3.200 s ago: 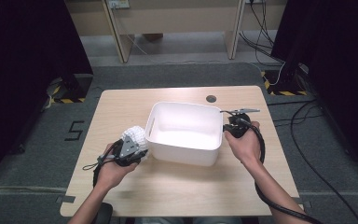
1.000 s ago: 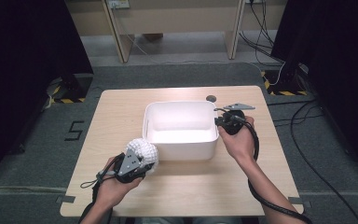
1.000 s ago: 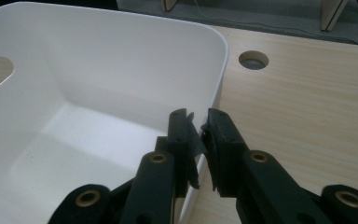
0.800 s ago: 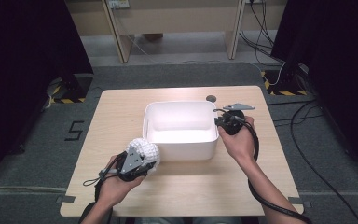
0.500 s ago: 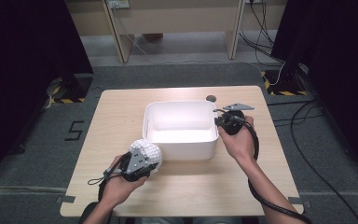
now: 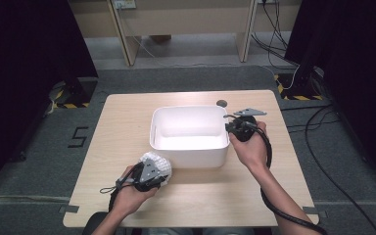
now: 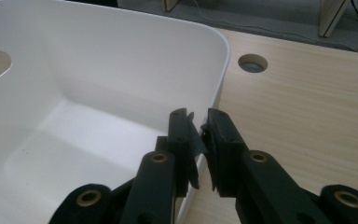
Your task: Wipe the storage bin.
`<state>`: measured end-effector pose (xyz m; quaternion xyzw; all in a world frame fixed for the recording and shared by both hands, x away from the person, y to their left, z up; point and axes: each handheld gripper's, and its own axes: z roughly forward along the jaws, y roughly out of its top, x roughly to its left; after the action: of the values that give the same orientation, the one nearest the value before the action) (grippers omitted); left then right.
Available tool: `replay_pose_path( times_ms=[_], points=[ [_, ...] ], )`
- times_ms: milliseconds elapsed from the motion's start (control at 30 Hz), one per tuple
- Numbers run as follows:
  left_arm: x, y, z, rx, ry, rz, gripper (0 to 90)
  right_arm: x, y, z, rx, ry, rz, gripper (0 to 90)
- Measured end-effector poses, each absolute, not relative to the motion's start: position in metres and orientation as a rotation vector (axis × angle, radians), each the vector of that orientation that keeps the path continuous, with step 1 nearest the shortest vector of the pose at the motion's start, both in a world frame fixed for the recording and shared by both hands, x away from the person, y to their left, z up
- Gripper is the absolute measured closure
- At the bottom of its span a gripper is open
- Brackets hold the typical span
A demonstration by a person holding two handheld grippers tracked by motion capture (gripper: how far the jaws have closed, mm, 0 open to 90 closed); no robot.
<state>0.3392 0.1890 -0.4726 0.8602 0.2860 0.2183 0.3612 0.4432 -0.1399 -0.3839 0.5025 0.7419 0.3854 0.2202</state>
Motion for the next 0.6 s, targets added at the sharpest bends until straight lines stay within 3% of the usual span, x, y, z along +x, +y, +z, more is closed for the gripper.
replay_pose_path(
  times_ms=[600],
  points=[
    [0.350,0.188,-0.497,2.256,0.831,0.456,67.9,0.443,-0.139,-0.384,1.390,2.046,1.067,80.7]
  ],
)
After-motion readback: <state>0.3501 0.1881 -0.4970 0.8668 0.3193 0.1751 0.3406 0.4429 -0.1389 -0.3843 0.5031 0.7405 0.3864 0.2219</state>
